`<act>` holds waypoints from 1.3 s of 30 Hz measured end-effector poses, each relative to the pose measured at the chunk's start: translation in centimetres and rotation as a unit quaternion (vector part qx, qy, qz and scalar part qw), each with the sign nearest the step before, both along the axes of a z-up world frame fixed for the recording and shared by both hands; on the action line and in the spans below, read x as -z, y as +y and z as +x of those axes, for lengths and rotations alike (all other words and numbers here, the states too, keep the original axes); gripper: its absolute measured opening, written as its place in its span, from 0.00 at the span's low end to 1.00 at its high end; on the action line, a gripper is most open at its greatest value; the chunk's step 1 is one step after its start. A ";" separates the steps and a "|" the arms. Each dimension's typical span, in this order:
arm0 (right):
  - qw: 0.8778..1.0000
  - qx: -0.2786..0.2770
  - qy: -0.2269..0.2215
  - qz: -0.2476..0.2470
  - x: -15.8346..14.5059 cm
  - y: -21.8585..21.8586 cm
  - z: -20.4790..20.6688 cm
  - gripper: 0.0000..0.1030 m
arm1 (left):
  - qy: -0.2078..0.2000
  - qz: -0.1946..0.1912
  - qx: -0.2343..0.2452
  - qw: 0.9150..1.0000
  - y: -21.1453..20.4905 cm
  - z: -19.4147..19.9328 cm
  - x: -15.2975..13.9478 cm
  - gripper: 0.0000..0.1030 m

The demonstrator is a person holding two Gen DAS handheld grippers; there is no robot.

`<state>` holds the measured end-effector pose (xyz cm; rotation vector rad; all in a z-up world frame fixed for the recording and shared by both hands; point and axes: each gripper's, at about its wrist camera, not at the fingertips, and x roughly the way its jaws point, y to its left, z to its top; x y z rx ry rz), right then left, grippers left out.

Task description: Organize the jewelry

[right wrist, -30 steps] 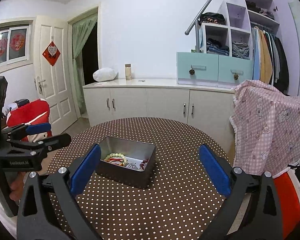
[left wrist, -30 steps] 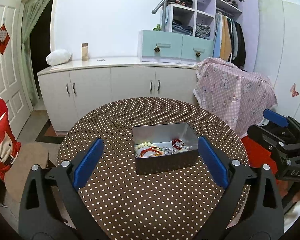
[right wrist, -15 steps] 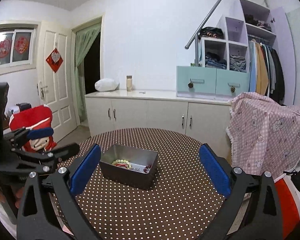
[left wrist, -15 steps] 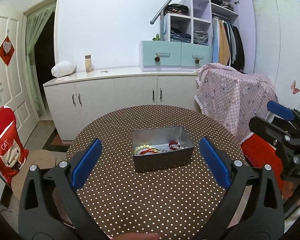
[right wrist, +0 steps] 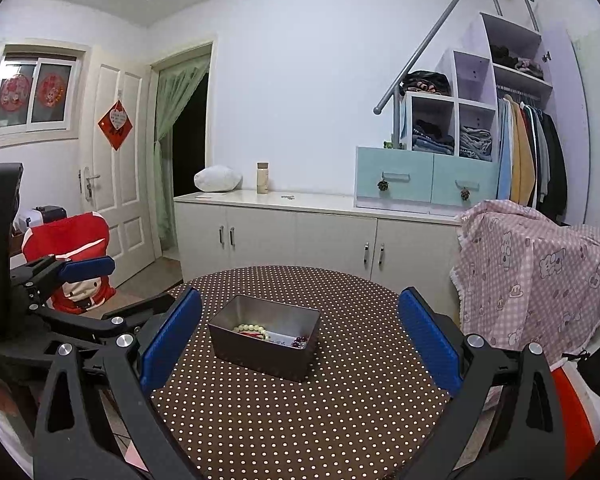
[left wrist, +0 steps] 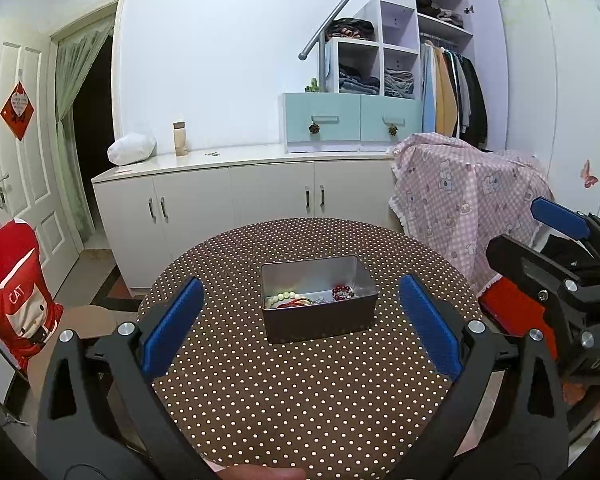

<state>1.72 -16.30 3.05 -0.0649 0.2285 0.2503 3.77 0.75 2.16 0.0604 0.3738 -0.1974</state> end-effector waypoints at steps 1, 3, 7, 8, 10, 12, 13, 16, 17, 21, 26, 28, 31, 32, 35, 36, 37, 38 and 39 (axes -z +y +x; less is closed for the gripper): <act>1.000 0.001 -0.001 -0.001 0.1 0.0 -0.1 0.92 | -0.001 -0.001 0.000 1.000 0.0 -0.1 0.0 0.94; 1.000 0.004 -0.002 -0.003 0.1 0.0 -0.2 0.92 | -0.003 -0.001 -0.003 1.000 0.0 -0.3 -0.1 0.94; 1.000 0.005 -0.002 -0.004 0.2 -0.1 -0.2 0.92 | -0.007 -0.003 -0.010 1.000 0.2 -0.5 -0.2 0.94; 1.000 0.004 -0.002 -0.005 0.2 0.0 -0.3 0.92 | -0.007 -0.004 -0.011 1.000 0.3 -0.5 -0.2 0.94; 1.000 0.004 -0.003 -0.005 0.3 0.0 -0.3 0.92 | -0.009 -0.004 -0.013 1.000 0.2 -0.7 -0.3 0.94; 1.000 0.003 -0.004 -0.006 0.3 0.0 -0.4 0.92 | -0.011 -0.004 -0.015 1.000 0.3 -0.9 -0.3 0.94; 1.000 0.003 -0.004 -0.007 0.3 0.1 -0.5 0.92 | -0.011 -0.005 -0.015 1.000 0.3 -1.0 -0.3 0.94; 1.000 0.002 -0.006 -0.007 0.3 0.1 -0.8 0.92 | -0.013 -0.006 -0.015 1.000 0.3 -1.3 -0.4 0.94; 1.000 0.003 -0.007 -0.007 0.4 0.2 -0.8 0.92 | -0.014 -0.006 -0.016 1.000 0.3 -1.4 -0.4 0.94; 1.000 0.004 -0.007 -0.007 0.4 0.0 -0.8 0.92 | -0.014 -0.007 -0.016 1.000 0.3 -1.4 -0.4 0.94; 1.000 0.006 -0.005 -0.005 0.4 -0.1 -0.8 0.92 | -0.015 -0.004 -0.018 1.000 0.2 -1.4 -0.4 0.94; 1.000 0.006 -0.004 -0.003 0.4 -0.1 -0.8 0.92 | -0.014 -0.005 -0.017 1.000 0.2 -1.4 -0.4 0.94; 1.000 0.006 -0.003 -0.003 0.5 -0.1 -0.8 0.92 | -0.015 -0.004 -0.017 1.000 0.1 -1.5 -0.4 0.94; 1.000 0.006 -0.003 -0.003 0.5 -0.1 -0.8 0.92 | -0.015 -0.004 -0.018 1.000 0.1 -1.6 -0.4 0.94; 1.000 0.006 -0.003 -0.001 0.5 -0.1 -0.8 0.92 | -0.014 -0.005 -0.018 1.000 0.0 -1.6 -0.4 0.94; 1.000 0.006 -0.002 -0.001 0.6 -0.2 -0.8 0.92 | -0.015 -0.006 -0.019 1.000 0.1 -1.6 -0.4 0.94; 1.000 0.007 -0.002 -0.001 0.6 -0.2 -0.8 0.92 | -0.015 -0.006 -0.020 1.000 0.1 -1.6 -0.4 0.94; 1.000 0.007 -0.002 -0.001 0.6 -0.2 -0.9 0.92 | -0.015 -0.005 -0.022 1.000 0.0 -1.7 -0.4 0.94; 1.000 0.007 -0.002 -0.001 0.6 -0.2 -0.9 0.92 | -0.016 -0.004 -0.023 1.000 0.0 -1.7 -0.4 0.94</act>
